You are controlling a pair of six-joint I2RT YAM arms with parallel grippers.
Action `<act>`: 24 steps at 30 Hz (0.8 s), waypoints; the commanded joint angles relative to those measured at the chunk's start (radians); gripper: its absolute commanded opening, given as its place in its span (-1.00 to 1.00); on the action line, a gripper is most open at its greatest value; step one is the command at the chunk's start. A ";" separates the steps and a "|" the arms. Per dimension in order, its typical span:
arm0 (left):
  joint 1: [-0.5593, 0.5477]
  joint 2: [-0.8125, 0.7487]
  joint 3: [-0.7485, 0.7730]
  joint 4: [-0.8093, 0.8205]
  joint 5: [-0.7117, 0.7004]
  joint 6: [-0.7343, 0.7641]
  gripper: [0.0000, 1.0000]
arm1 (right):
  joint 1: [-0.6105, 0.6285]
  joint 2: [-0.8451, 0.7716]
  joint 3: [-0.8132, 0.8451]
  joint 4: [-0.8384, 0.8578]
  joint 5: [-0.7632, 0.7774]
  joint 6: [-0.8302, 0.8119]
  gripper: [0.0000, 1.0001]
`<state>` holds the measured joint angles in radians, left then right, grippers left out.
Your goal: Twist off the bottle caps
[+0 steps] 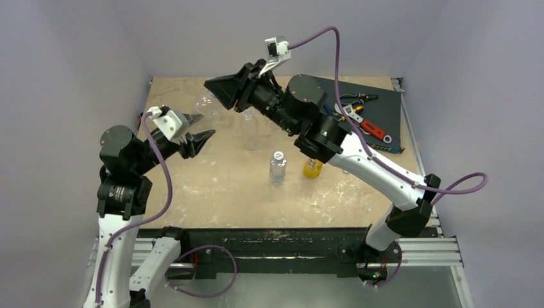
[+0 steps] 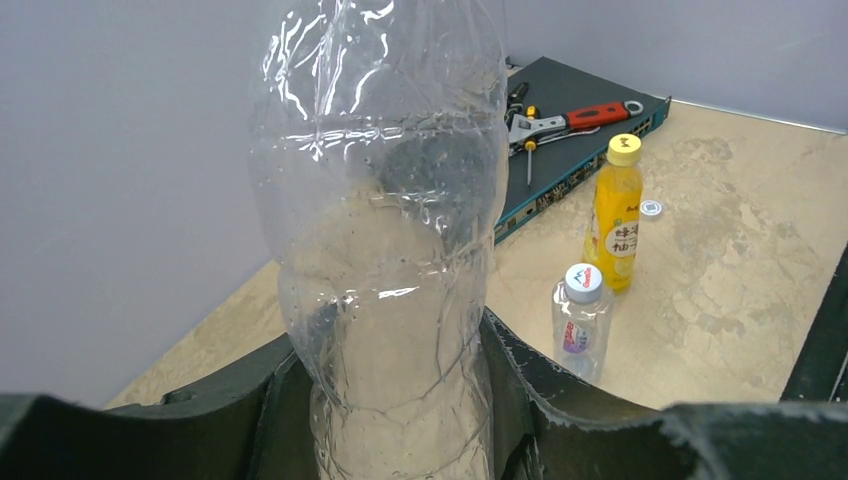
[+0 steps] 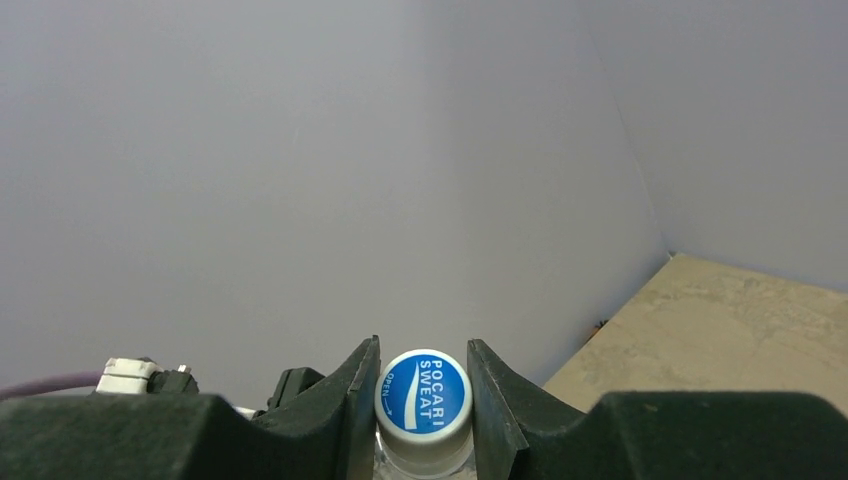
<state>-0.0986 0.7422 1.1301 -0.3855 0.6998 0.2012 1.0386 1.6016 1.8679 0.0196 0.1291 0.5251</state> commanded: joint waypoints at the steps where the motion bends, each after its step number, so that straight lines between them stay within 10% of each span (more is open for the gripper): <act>1: -0.003 -0.004 0.032 0.012 0.166 -0.043 -1.00 | -0.011 -0.065 0.006 0.065 -0.131 -0.072 -0.73; 9: -0.003 0.065 0.117 0.027 0.586 -0.291 -1.00 | -0.073 -0.266 -0.244 0.265 -0.386 -0.083 -0.66; 18: -0.003 0.082 0.131 0.019 0.680 -0.351 -1.00 | -0.089 -0.410 -0.350 0.317 -0.616 -0.159 -0.68; 24: -0.003 0.068 0.134 0.013 0.563 -0.298 -1.00 | -0.090 -0.371 -0.306 0.222 -0.404 -0.133 0.62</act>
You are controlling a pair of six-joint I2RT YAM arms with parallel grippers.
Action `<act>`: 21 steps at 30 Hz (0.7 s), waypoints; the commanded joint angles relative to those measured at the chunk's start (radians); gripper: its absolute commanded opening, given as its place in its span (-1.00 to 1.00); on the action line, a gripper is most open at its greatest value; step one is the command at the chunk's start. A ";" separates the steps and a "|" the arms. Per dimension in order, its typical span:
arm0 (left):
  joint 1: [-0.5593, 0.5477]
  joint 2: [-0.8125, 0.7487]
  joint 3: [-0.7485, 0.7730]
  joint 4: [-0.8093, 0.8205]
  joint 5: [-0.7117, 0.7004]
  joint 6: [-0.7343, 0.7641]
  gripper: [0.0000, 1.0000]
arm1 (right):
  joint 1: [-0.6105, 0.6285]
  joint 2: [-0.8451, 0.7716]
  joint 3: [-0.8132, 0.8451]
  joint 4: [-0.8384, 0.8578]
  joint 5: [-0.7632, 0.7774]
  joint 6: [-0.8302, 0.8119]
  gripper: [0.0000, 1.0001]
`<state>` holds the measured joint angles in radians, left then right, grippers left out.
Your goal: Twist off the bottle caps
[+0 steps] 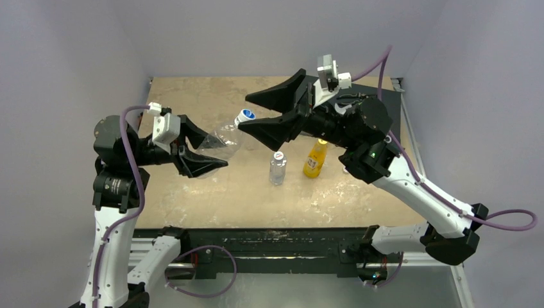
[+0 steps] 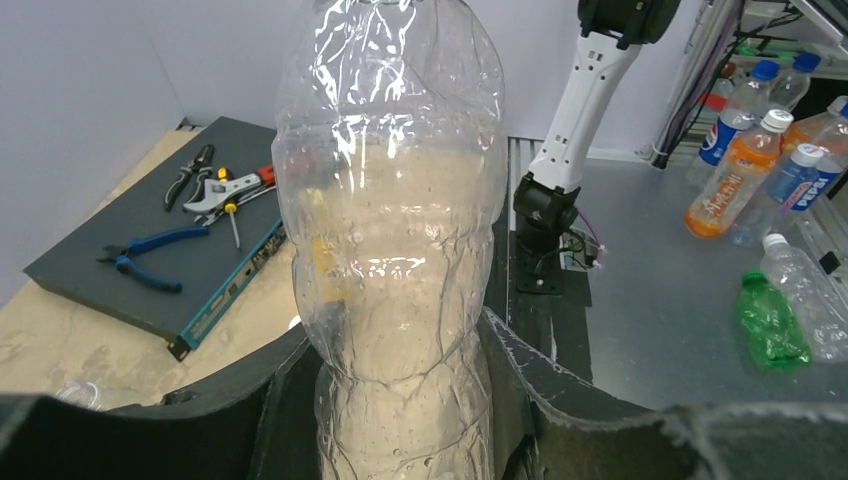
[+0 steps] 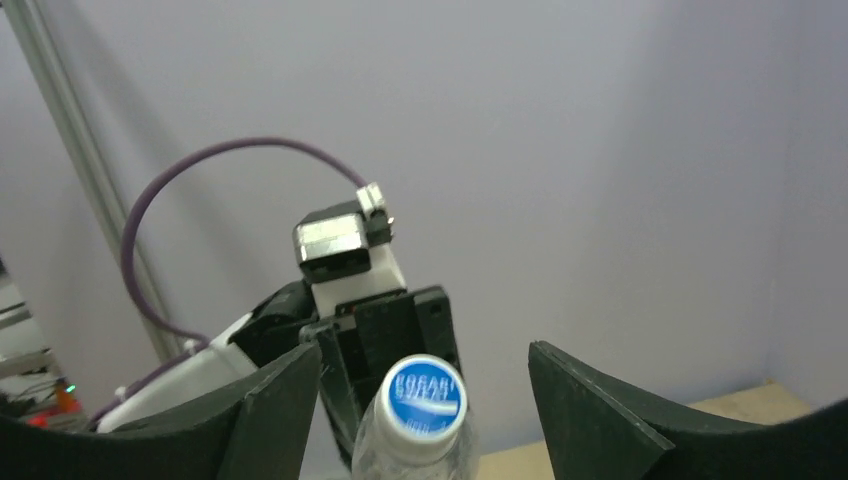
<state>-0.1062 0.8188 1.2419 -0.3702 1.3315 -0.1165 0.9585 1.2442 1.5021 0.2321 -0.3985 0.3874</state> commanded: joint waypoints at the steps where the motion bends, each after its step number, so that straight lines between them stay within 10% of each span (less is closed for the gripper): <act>1: 0.005 -0.015 0.021 -0.004 -0.103 0.034 -1.00 | -0.010 0.000 0.069 -0.003 0.167 0.024 0.75; 14: 0.005 -0.095 -0.044 0.031 -0.500 0.234 -1.00 | 0.138 0.190 0.302 -0.197 0.615 0.033 0.69; 21: 0.005 -0.092 -0.050 0.020 -0.503 0.242 -1.00 | 0.138 0.192 0.288 -0.156 0.621 0.063 0.15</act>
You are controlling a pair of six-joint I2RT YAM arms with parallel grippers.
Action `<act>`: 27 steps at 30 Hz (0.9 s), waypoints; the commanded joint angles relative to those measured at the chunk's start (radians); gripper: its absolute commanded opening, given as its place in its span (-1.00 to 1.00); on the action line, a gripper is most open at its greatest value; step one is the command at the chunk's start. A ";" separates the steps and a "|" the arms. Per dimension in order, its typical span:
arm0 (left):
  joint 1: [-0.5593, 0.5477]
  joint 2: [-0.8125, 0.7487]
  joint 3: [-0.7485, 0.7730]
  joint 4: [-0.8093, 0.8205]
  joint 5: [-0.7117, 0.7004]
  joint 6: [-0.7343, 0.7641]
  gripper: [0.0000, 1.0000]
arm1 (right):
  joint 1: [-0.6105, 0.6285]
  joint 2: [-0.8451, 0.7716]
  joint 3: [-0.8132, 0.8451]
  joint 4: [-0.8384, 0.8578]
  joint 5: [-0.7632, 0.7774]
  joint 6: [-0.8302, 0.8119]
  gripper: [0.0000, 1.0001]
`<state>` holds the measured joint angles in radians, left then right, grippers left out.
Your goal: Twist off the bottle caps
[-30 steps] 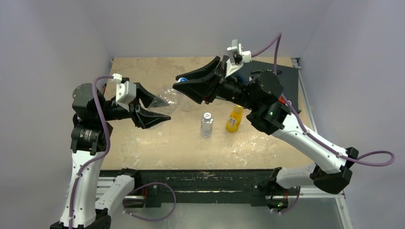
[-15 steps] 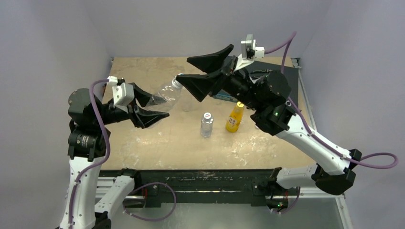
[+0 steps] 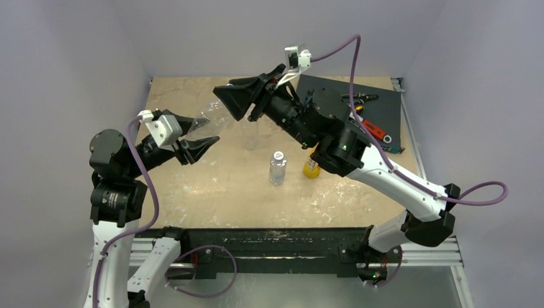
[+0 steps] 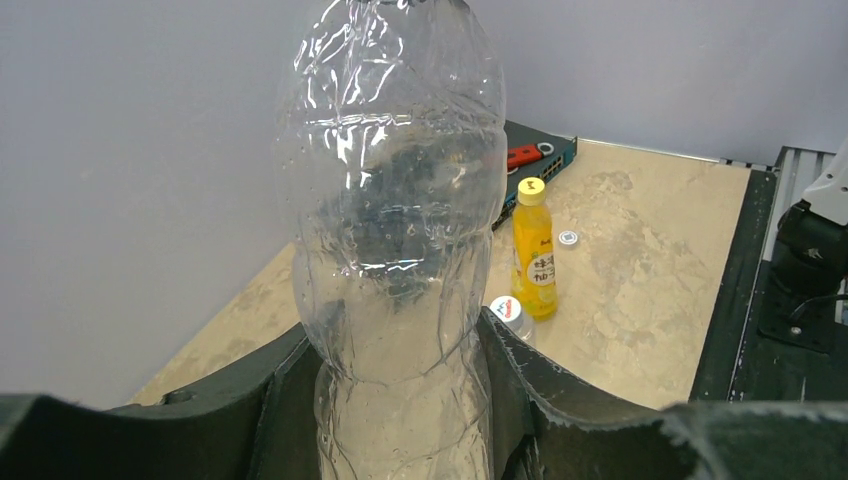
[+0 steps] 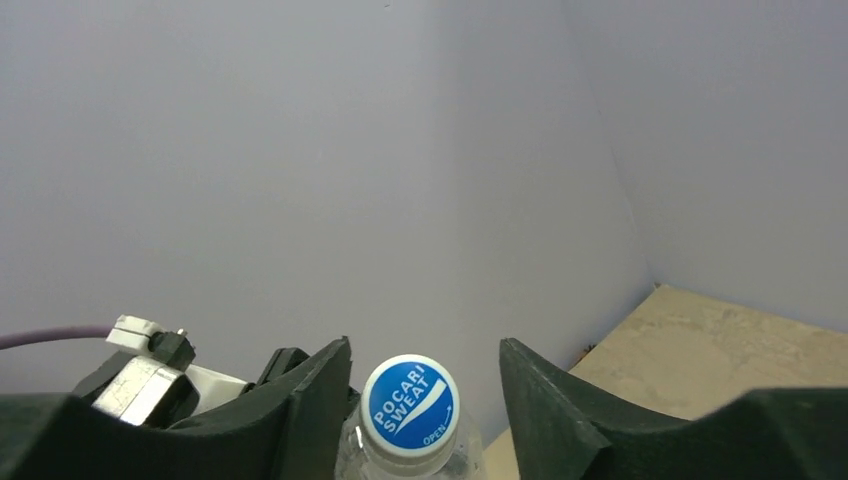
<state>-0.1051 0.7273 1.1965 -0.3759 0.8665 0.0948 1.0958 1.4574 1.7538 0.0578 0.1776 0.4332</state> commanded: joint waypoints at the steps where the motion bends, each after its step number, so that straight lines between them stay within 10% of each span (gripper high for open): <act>1: 0.004 0.000 -0.006 0.028 -0.038 0.031 -1.00 | 0.001 -0.022 0.034 0.018 0.049 0.018 0.00; 6: 0.004 0.004 -0.011 0.028 -0.031 0.028 -1.00 | 0.001 -0.034 0.014 0.045 0.030 0.016 -0.47; 19: 0.004 0.013 -0.004 -0.020 0.070 0.042 -1.00 | -0.194 -0.108 0.085 -0.123 0.044 -0.040 -0.51; 27: 0.004 0.001 0.006 0.015 0.081 -0.004 -1.00 | -0.468 -0.372 -0.420 -0.253 0.187 0.051 -0.54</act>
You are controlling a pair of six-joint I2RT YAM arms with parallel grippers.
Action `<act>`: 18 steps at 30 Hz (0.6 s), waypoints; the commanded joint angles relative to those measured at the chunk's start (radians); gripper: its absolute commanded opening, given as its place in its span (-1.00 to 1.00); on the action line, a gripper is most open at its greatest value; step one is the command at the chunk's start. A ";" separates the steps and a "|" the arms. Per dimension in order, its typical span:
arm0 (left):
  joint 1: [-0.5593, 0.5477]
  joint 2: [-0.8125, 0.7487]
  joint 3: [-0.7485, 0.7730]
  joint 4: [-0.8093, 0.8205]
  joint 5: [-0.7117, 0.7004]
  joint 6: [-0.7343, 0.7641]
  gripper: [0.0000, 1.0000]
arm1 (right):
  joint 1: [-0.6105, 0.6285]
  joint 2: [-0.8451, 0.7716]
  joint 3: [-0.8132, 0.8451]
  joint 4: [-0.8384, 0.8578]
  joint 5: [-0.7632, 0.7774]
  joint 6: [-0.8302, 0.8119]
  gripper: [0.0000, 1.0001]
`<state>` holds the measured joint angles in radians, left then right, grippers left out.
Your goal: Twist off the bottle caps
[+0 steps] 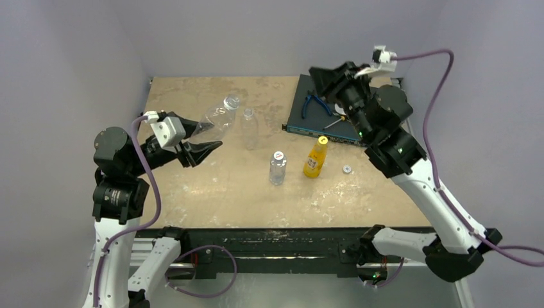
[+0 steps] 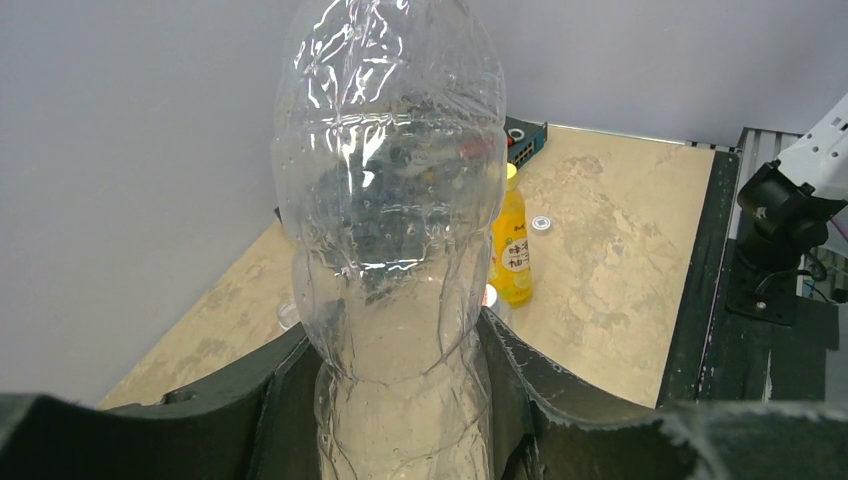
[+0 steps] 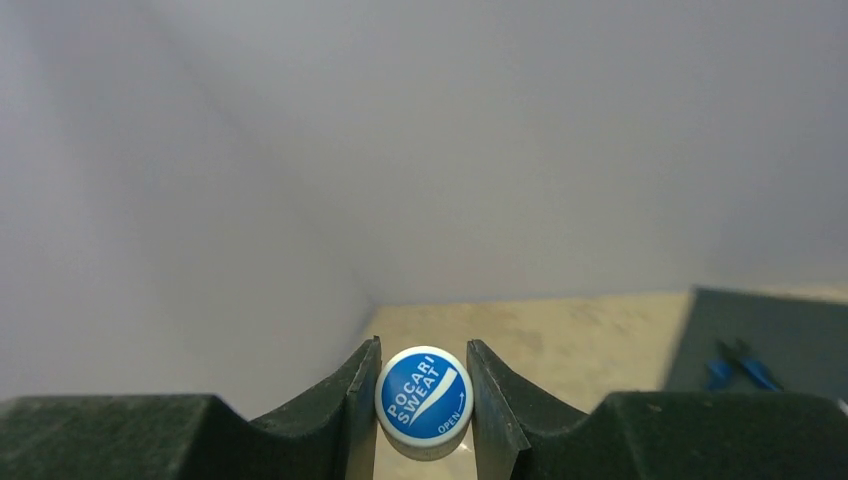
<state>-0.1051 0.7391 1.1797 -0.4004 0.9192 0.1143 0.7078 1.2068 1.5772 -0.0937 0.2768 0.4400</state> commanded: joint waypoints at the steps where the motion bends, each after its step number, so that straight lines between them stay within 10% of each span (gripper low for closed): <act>1: 0.003 -0.010 0.022 0.041 0.020 -0.023 -1.00 | -0.097 -0.155 -0.310 -0.117 0.116 0.056 -0.57; 18: 0.004 -0.003 0.042 0.033 0.000 -0.016 -1.00 | -0.401 -0.106 -0.662 -0.242 0.177 0.336 -0.71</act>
<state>-0.1051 0.7361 1.1831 -0.3985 0.9207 0.1139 0.3462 1.0267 0.9337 -0.3485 0.4297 0.7174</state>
